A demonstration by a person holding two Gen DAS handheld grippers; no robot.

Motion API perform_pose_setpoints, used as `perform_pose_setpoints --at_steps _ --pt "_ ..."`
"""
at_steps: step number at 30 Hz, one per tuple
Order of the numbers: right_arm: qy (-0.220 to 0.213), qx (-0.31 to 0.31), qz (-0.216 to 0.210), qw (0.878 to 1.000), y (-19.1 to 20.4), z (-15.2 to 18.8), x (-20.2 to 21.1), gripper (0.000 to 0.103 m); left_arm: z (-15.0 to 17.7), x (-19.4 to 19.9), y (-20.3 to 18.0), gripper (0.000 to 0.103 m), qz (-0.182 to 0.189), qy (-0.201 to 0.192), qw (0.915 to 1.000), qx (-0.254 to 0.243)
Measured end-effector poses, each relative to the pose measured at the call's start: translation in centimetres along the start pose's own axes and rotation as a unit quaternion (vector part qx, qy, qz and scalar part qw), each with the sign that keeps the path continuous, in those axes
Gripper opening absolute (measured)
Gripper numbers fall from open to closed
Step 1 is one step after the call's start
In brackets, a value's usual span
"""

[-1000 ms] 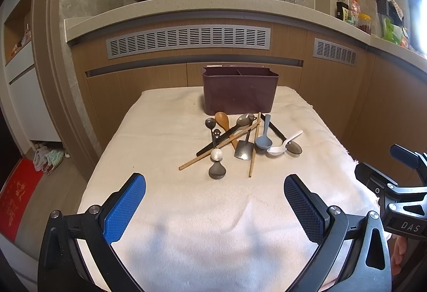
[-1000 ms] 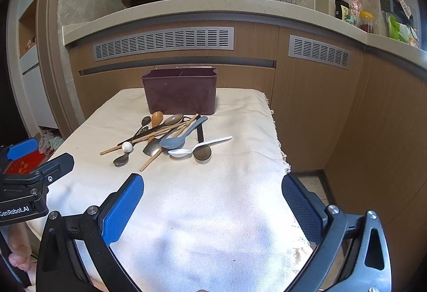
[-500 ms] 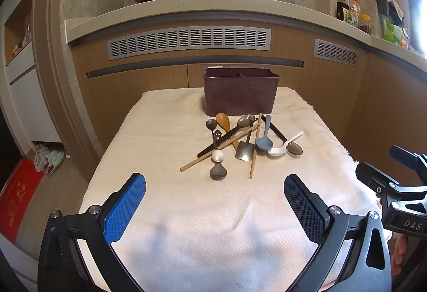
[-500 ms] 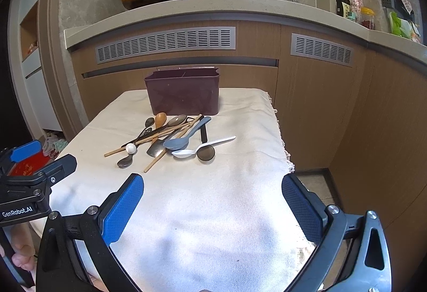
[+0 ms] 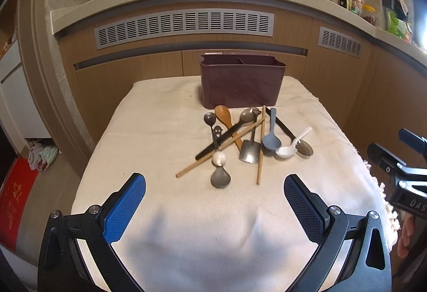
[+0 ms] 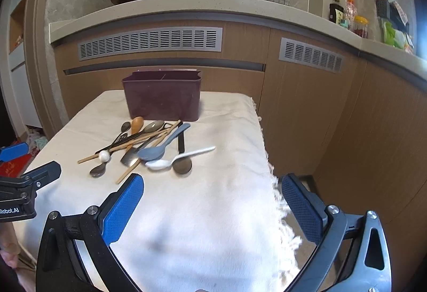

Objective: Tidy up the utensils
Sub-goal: 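Reach into the pile and grasp the dark-handled metal spoon with the left tool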

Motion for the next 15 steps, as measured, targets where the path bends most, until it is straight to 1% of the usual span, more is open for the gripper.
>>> perform_pose_setpoints --at_steps 3,4,5,6,7,9,11,12,13,15 --pt "0.001 -0.002 -0.005 1.0 -0.3 -2.0 -1.8 0.103 -1.7 -1.5 0.5 0.103 -0.006 -0.004 1.0 -0.006" --pt "-0.005 -0.004 -0.006 1.0 -0.5 -2.7 -2.5 0.103 -2.4 -2.0 0.8 0.103 -0.001 -0.003 1.0 -0.007" --pt "-0.003 -0.001 -0.005 1.0 -0.4 -3.5 -3.3 0.103 -2.9 -2.4 1.1 0.103 0.001 -0.002 1.0 -0.008" --pt "0.018 0.007 -0.005 1.0 0.0 -3.8 -4.3 0.103 -3.6 -2.8 1.4 0.103 0.0 -0.003 1.0 -0.008" --pt "0.011 0.006 -0.007 1.0 0.2 -4.4 -4.9 0.103 -4.2 -3.1 1.8 0.103 -0.002 -0.005 1.0 -0.008" --pt "0.016 0.017 -0.011 1.0 0.8 -5.3 -6.6 0.103 -5.4 -3.7 2.5 0.103 -0.009 -0.012 0.9998 -0.012" --pt "0.024 0.028 -0.019 0.999 1.4 -5.8 -8.1 0.103 -6.5 -4.3 3.6 0.103 -0.015 -0.02 0.9996 -0.012" --pt "0.036 0.034 -0.03 0.998 1.9 -6.0 -9.1 0.103 -7.2 -4.8 4.2 0.103 -0.015 -0.021 0.9996 -0.009" --pt "0.044 0.032 -0.04 0.998 2.1 -6.2 -9.9 0.103 -7.6 -5.2 4.5 0.103 -0.013 -0.019 0.9997 -0.006" --pt "0.057 0.027 -0.059 0.996 2.4 -6.1 -11.1 0.103 -8.5 -6.4 5.0 0.102 0.013 -0.006 0.9999 -0.002"
Point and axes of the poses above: each gripper's, at about its wrist camera, not at the fingertips, and x roughly against the way its jaws point, y to its left, z to its underside, the point moved 1 cm from there along -x, roughly the way its jaws point, and after that the axes turned 10 degrees about x, right-handed, at the moved point
